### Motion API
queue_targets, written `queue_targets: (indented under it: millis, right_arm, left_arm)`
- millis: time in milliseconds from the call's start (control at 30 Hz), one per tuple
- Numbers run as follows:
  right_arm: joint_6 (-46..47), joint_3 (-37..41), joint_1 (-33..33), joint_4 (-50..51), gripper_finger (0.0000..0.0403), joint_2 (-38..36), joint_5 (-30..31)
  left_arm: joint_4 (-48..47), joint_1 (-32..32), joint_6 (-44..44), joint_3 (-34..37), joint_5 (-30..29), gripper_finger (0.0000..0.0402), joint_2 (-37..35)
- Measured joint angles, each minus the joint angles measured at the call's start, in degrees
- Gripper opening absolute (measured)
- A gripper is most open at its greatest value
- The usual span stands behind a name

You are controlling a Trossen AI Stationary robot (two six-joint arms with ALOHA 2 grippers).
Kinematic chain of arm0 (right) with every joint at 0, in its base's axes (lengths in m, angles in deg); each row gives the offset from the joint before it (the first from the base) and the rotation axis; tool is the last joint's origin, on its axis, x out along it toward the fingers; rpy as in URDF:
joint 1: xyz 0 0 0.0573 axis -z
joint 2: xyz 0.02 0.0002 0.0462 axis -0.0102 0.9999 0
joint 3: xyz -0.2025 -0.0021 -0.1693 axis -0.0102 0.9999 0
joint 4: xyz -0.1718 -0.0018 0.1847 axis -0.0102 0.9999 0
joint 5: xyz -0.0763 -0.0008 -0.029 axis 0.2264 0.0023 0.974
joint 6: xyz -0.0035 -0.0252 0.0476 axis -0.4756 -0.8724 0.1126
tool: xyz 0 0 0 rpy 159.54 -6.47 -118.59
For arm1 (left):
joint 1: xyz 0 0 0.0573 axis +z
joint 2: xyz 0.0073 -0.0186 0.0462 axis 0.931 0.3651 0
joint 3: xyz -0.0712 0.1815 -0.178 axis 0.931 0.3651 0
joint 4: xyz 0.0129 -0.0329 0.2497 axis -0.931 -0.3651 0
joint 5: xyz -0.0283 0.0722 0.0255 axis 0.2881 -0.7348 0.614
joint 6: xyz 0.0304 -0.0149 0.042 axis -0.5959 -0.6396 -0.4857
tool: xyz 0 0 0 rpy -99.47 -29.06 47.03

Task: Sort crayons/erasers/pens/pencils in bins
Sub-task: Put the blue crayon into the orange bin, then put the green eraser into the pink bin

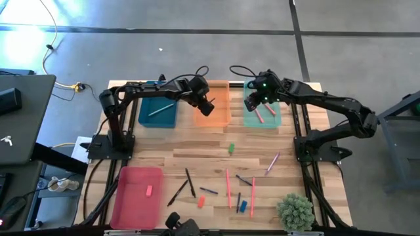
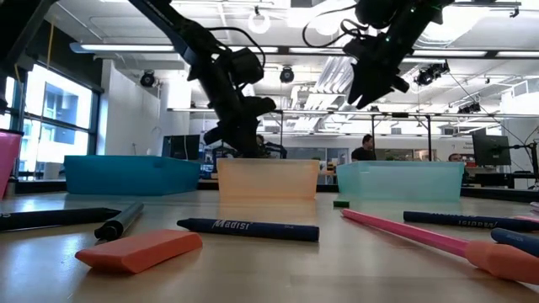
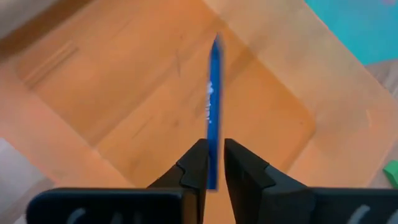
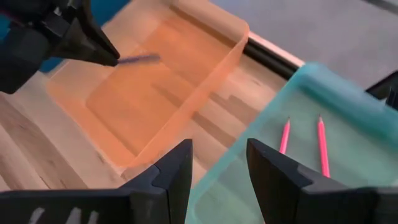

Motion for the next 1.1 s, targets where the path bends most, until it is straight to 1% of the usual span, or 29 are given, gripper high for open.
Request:
queue_targets:
  millis: [300,433,567,767,867,933,1100]
  right_arm:
    - [-6.4,0.0,0.0,-3.4,0.0144,0.0,-0.1]
    - [-8.7,0.0,0.0,-4.8,0.0144,0.0,-0.3]
    - [-11.5,0.0,0.0,-4.9,0.0144,0.0,-2.1]
    - [-13.1,0.0,0.0,-5.4,0.0144,0.0,-3.5]
    - [-13.1,0.0,0.0,-6.2,0.0144,0.0,-5.9]
    - [-12.7,0.0,-0.5,-6.5,0.0144,0.0,-7.3]
    - [-8.5,0.0,-3.9,-6.9,0.0144,0.0,-7.4]
  left_arm:
    - [0.0,0.0,0.9,0.0,0.0,0.0091,0.0]
    - [-0.4,0.6,1.3,0.0,1.1,0.0112,-1.7]
    - [-0.4,2.3,1.3,0.0,4.4,0.0117,-5.9]
    - [-2.7,3.9,1.5,0.0,4.6,0.0112,-14.1]
    - [-5.0,4.0,1.5,0.0,4.6,0.0111,-18.8]
    - [-7.2,3.6,1.5,0.0,4.5,0.0111,-21.8]
    - [-13.6,1.5,1.1,0.0,4.4,0.0111,-28.0]
